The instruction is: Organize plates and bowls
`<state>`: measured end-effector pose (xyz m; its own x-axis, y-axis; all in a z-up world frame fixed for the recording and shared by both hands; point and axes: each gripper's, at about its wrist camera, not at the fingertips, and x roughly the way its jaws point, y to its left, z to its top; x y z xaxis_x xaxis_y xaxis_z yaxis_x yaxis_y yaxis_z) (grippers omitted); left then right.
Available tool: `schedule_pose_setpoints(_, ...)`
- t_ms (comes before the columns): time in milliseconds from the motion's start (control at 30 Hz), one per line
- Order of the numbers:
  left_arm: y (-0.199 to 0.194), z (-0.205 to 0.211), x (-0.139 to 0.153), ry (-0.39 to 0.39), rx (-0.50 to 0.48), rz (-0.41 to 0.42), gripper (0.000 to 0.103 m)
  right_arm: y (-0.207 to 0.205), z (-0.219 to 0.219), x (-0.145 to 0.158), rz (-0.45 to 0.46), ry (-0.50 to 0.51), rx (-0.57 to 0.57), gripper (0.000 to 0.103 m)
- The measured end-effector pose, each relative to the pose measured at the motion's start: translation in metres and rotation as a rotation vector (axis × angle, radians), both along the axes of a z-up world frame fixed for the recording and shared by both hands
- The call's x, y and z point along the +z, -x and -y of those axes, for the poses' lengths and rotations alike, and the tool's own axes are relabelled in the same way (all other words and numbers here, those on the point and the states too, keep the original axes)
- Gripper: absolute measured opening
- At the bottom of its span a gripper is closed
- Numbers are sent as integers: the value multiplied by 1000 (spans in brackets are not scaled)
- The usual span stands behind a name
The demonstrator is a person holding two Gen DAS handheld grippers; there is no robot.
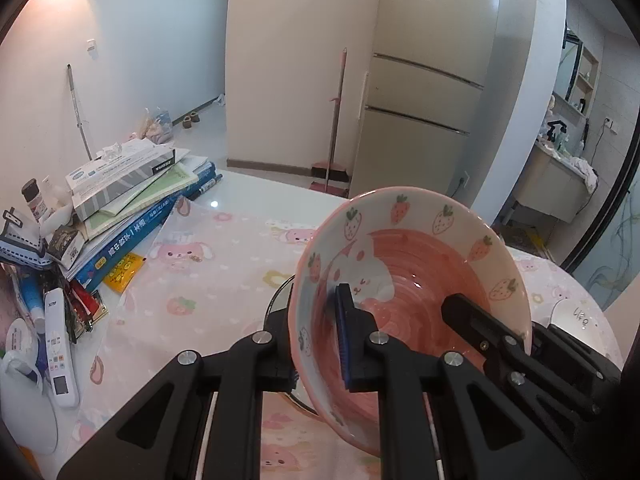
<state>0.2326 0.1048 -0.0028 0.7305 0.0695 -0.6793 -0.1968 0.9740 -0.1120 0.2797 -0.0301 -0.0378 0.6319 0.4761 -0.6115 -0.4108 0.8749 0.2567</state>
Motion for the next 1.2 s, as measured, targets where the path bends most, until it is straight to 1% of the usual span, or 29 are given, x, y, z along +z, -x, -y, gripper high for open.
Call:
schedule_pose_setpoints(167, -4, -5, -10, 9, 7, -25, 12, -3, -5, -11, -25, 11, 4, 18)
schedule_pose_setpoints(400, -8, -8, -16, 4, 10, -33, 12, -2, -8, -19, -29, 34, -6, 18)
schedule_pose_setpoints(533, -10, -9, -18, -5, 7, -25, 12, -1, -11, -21, -13, 57, -10, 18)
schedule_pose_setpoints(867, -18, -11, -30, 5, 11, -50, 13, -8, -12, -32, -43, 67, -14, 18)
schedule_pose_setpoints(1067, -17, -11, -30, 0, 16, -53, 13, -8, -14, -34, -44, 84, -8, 18)
schedule_pose_setpoints(1200, -17, -12, -30, 2, 12, -65, 13, -7, -16, -32, -47, 88, 5, 21)
